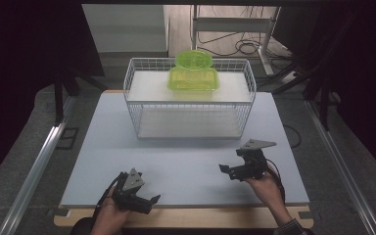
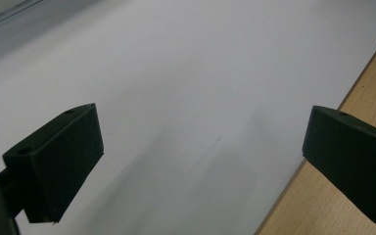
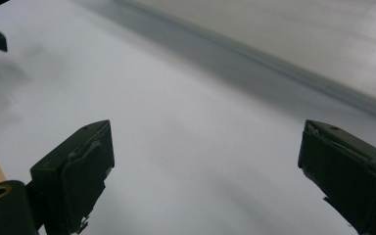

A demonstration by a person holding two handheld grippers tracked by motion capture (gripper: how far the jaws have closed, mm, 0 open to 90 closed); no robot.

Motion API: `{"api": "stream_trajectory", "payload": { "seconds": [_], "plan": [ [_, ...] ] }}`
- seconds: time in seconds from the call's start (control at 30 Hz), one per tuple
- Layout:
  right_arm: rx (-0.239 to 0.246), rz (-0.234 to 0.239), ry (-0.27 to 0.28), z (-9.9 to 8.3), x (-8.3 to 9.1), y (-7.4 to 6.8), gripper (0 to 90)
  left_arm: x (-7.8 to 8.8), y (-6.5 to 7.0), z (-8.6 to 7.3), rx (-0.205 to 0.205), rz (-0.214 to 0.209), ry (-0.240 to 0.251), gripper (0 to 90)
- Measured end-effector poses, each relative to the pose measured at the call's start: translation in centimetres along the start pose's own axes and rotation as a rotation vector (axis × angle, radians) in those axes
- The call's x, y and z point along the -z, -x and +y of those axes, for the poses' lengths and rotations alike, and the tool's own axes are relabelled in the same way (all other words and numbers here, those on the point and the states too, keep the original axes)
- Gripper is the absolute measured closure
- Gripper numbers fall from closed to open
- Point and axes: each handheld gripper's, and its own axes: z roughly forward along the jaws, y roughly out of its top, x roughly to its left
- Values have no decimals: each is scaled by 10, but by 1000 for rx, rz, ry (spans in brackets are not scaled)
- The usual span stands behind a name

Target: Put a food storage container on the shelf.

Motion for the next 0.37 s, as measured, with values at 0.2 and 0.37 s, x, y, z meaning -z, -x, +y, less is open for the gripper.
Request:
{"api": "stream_trajectory", "payload": {
  "seconds": [0.2, 0.37],
  "plan": [
    [18, -16, -70, -26, -8, -3, 65, -1, 0, 0, -3, 1, -5, 15],
    [30, -20, -100, -31, -13, -3, 64, -1, 1, 0, -5, 6, -10, 15]
  ]
}}
